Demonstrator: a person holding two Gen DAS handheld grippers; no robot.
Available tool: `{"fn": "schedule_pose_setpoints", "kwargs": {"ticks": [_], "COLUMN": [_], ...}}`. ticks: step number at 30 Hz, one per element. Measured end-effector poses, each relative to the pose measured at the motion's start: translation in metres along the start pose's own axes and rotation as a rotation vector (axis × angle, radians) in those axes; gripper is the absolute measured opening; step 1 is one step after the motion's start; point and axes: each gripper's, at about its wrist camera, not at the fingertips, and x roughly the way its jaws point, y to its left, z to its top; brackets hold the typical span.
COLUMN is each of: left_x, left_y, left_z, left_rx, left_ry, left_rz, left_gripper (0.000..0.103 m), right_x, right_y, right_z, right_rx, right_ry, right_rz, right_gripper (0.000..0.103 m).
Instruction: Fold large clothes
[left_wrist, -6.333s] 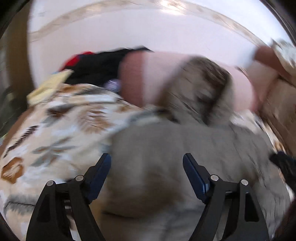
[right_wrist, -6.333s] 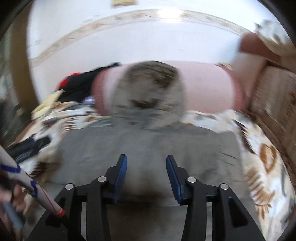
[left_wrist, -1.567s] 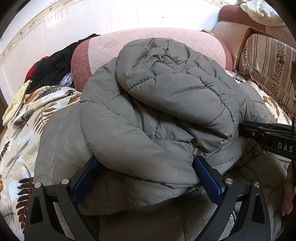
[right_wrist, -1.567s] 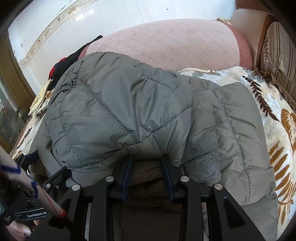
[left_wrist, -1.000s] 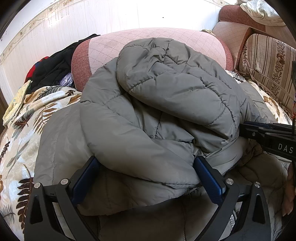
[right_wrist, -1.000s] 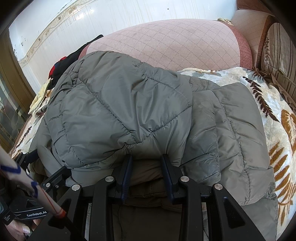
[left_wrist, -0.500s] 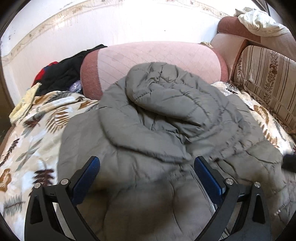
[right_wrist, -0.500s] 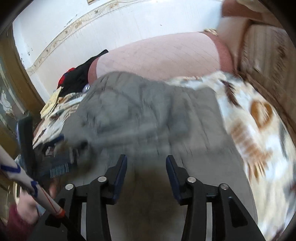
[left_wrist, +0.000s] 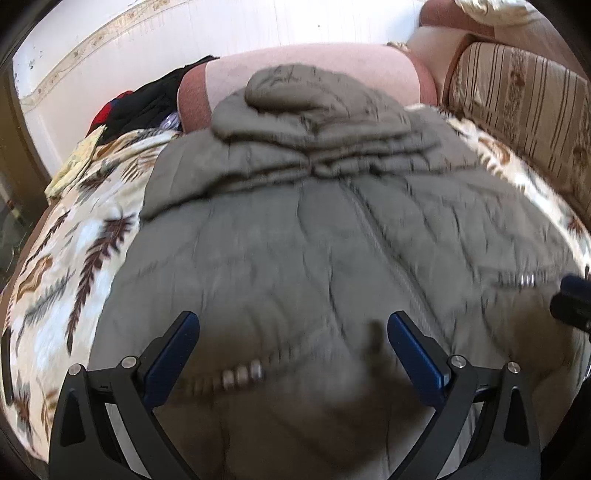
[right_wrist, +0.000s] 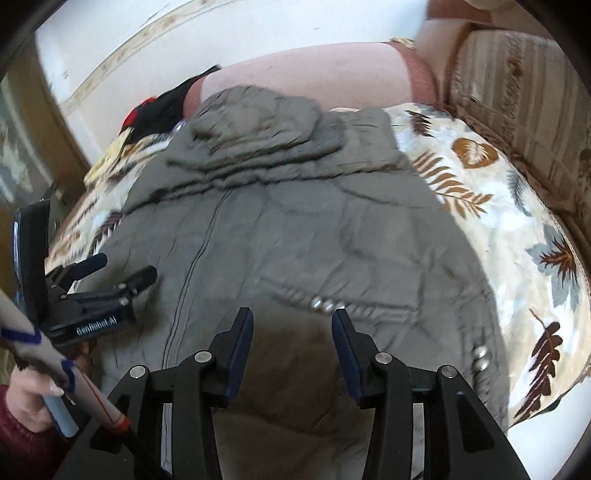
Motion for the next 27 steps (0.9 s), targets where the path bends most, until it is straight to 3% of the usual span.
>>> {"fn": "schedule_pose_setpoints", "kwargs": {"ticks": [9, 27], "left_x": [-0.001, -0.013], "left_y": [0.006, 0.002], "left_z": [-0.041, -0.059], "left_rx": [-0.053, -0.049], "left_ry": [0.026, -0.031], "left_rz": [0.035, 0.062], "left_gripper": [0.102, 0.102], "right_x": [0.028, 0.031], "right_y": [0.023, 0.022], "right_z": [-0.027, -0.036], "right_rx": [-0.097, -0.124], "right_ry": [0.038, 0.043], "right_rz": [-0.031, -0.019], "right_gripper": [0.051, 0.055]}}
